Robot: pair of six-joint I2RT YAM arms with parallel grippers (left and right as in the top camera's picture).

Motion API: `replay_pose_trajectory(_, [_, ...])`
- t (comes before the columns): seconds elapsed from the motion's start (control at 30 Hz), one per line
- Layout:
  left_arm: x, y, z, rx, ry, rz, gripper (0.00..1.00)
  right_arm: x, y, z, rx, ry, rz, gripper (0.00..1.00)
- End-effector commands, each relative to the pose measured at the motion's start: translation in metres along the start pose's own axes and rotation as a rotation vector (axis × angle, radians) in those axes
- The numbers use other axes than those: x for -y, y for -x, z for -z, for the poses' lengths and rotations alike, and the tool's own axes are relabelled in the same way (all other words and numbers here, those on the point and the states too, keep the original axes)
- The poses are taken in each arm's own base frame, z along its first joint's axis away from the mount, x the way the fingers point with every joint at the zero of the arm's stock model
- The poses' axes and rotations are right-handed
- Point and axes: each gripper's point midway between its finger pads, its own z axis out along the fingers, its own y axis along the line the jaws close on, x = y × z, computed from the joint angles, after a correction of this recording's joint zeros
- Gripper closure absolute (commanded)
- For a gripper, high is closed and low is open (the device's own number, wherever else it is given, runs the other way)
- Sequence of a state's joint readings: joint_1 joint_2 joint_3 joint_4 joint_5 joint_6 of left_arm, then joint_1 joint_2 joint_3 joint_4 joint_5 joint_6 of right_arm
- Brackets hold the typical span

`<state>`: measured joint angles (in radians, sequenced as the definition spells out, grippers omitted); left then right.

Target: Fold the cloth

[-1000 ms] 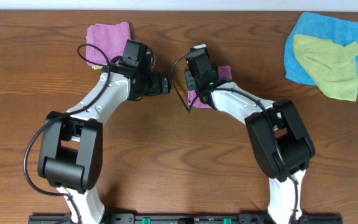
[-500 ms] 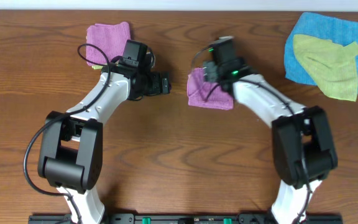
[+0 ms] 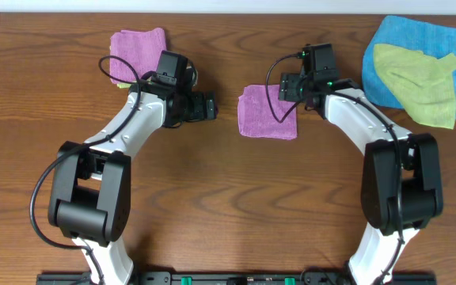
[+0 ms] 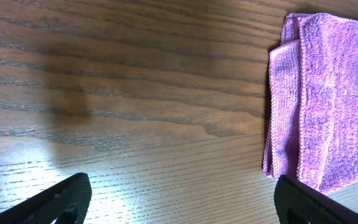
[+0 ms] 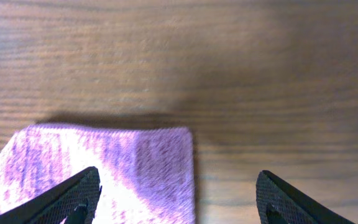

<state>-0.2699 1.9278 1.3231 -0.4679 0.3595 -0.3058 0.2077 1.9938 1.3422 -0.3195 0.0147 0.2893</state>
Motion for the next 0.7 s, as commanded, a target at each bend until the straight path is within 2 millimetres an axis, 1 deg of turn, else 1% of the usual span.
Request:
replay_pose_trajectory(0.0, [0.007, 0.010, 0.013, 0.039, -0.011, -0.033, 0.05, -0.009, 0.002, 0.005, -0.005, 0.030, -0.041, 0.21])
replay_pose_trajectory(0.1, [0.007, 0.010, 0.013, 0.039, -0.011, -0.033, 0.05, -0.007, -0.002, 0.000, -0.015, 0.026, -0.043, 0.26])
replay_pose_trajectory(0.2, [0.007, 0.010, 0.013, 0.039, -0.011, -0.033, 0.05, -0.003, -0.015, -0.014, -0.055, 0.012, -0.043, 0.36])
replay_pose_trajectory(0.23, [0.007, 0.010, 0.013, 0.039, -0.011, -0.033, 0.05, -0.002, -0.019, -0.021, -0.067, 0.009, -0.043, 0.46])
replay_pose_trajectory(0.27, [0.007, 0.010, 0.013, 0.039, -0.011, -0.033, 0.05, -0.001, -0.022, -0.026, -0.071, 0.007, -0.042, 0.60])
replay_pose_trajectory(0.33, [0.007, 0.010, 0.013, 0.039, -0.011, -0.033, 0.05, 0.001, -0.022, -0.032, -0.062, -0.001, -0.042, 0.76])
replay_pose_trajectory(0.37, [0.007, 0.010, 0.013, 0.039, -0.011, -0.033, 0.05, 0.003, -0.019, -0.033, -0.051, -0.013, -0.043, 0.80])
replay_pose_trajectory(0.47, [0.007, 0.010, 0.013, 0.039, -0.011, -0.033, 0.05, 0.009, -0.010, -0.033, -0.010, -0.047, -0.042, 0.77])
replay_pose_trajectory(0.53, [0.007, 0.010, 0.013, 0.039, -0.011, -0.033, 0.05, 0.010, -0.008, -0.033, -0.003, -0.045, -0.027, 0.84])
replay_pose_trajectory(0.57, [0.007, 0.010, 0.013, 0.039, -0.011, -0.033, 0.05, 0.014, -0.007, -0.033, -0.001, -0.057, -0.027, 0.86])
replay_pose_trajectory(0.63, [0.007, 0.010, 0.013, 0.039, -0.011, -0.033, 0.05, 0.022, -0.008, -0.032, -0.002, -0.103, -0.028, 0.87])
replay_pose_trajectory(0.67, [0.007, 0.010, 0.013, 0.039, -0.011, -0.033, 0.05, 0.027, -0.009, -0.032, -0.002, -0.130, -0.026, 0.85])
